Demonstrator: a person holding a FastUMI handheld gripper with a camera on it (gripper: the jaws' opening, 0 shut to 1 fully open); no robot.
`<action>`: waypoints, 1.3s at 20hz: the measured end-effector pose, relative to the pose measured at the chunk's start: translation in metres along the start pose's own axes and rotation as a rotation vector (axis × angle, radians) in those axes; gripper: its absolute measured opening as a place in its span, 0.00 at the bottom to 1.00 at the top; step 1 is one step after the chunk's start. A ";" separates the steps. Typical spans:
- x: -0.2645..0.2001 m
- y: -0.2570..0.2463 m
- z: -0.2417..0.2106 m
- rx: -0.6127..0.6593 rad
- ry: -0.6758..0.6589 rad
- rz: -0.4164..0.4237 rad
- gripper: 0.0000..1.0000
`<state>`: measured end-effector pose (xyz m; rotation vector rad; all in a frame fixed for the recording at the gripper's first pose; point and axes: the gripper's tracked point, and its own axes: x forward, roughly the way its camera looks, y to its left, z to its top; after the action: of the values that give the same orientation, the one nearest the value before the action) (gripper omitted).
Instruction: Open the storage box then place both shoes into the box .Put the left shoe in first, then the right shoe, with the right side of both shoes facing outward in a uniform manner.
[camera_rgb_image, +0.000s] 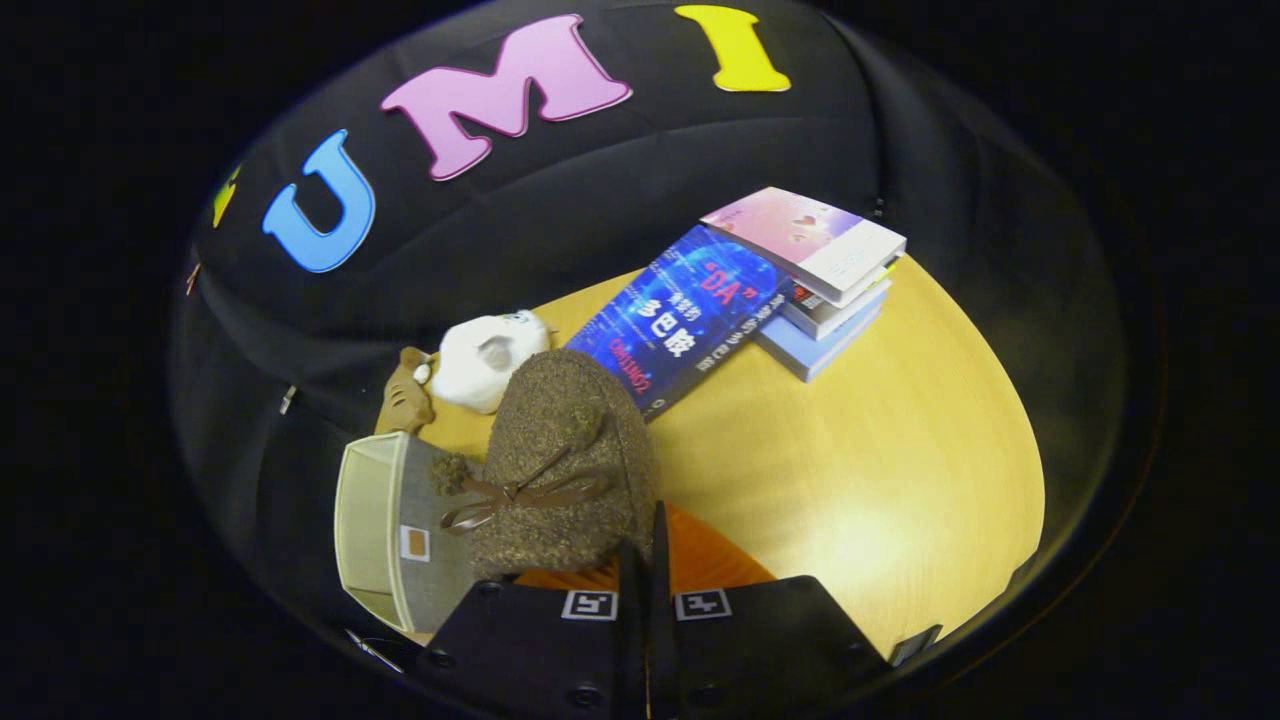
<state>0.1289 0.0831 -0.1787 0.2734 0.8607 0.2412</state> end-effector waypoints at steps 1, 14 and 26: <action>-0.004 0.020 0.001 -0.013 -0.008 0.016 0.06; 0.028 0.238 -0.047 -0.081 0.046 0.136 0.06; 0.084 0.241 -0.083 -0.332 -0.045 -0.207 0.08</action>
<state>0.0940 0.3467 -0.2096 -0.1194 0.7836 0.1801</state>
